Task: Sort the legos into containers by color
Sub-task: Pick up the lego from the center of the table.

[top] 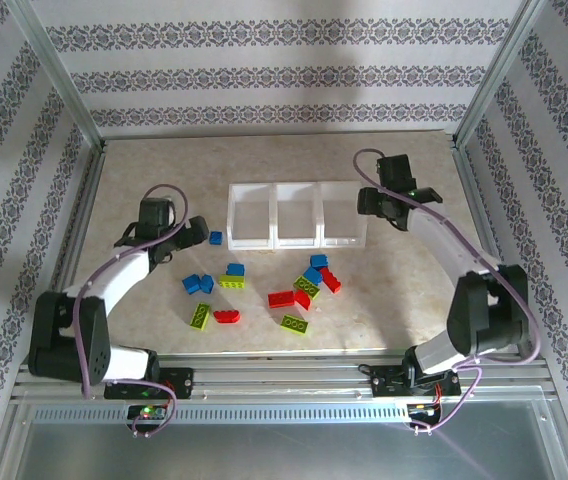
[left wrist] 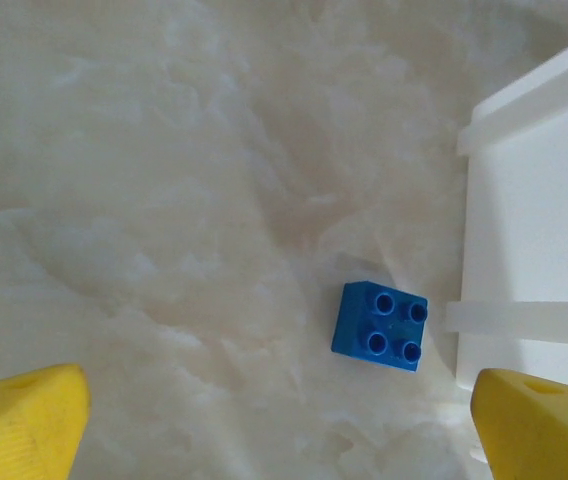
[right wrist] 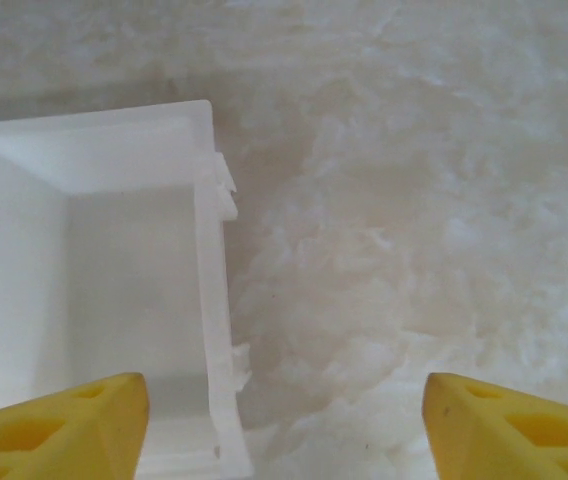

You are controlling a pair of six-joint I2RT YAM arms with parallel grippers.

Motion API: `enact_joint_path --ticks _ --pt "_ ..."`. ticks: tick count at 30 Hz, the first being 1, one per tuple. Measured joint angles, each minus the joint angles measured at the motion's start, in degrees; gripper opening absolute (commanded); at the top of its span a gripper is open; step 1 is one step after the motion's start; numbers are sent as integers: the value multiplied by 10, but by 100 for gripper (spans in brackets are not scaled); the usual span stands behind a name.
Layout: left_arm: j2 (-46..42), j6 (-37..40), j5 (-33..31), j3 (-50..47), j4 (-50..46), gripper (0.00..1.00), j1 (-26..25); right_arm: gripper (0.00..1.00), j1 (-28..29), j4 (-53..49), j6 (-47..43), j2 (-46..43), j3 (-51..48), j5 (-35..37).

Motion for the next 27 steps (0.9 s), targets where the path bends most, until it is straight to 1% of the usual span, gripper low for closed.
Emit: enact_joint_path --ticks 5,11,15,16,17,24,27 --pt "67 19 -9 52 -45 86 -35 81 12 -5 34 -73 -61 16" --pt "123 36 -19 103 -74 83 -51 89 26 -13 58 -136 -97 36" --pt "153 42 -19 125 -83 79 -55 92 35 -16 68 -151 -100 46" --pt "162 44 -19 130 -87 78 -55 97 39 -16 70 -151 -100 49" --pt "172 46 -19 136 -89 77 -55 98 43 -17 73 -151 -100 50" --pt "214 50 -17 165 -90 60 -57 98 79 -30 82 -150 -100 71" --pt "227 50 -24 169 -90 50 -57 98 91 -37 91 -147 -100 78"
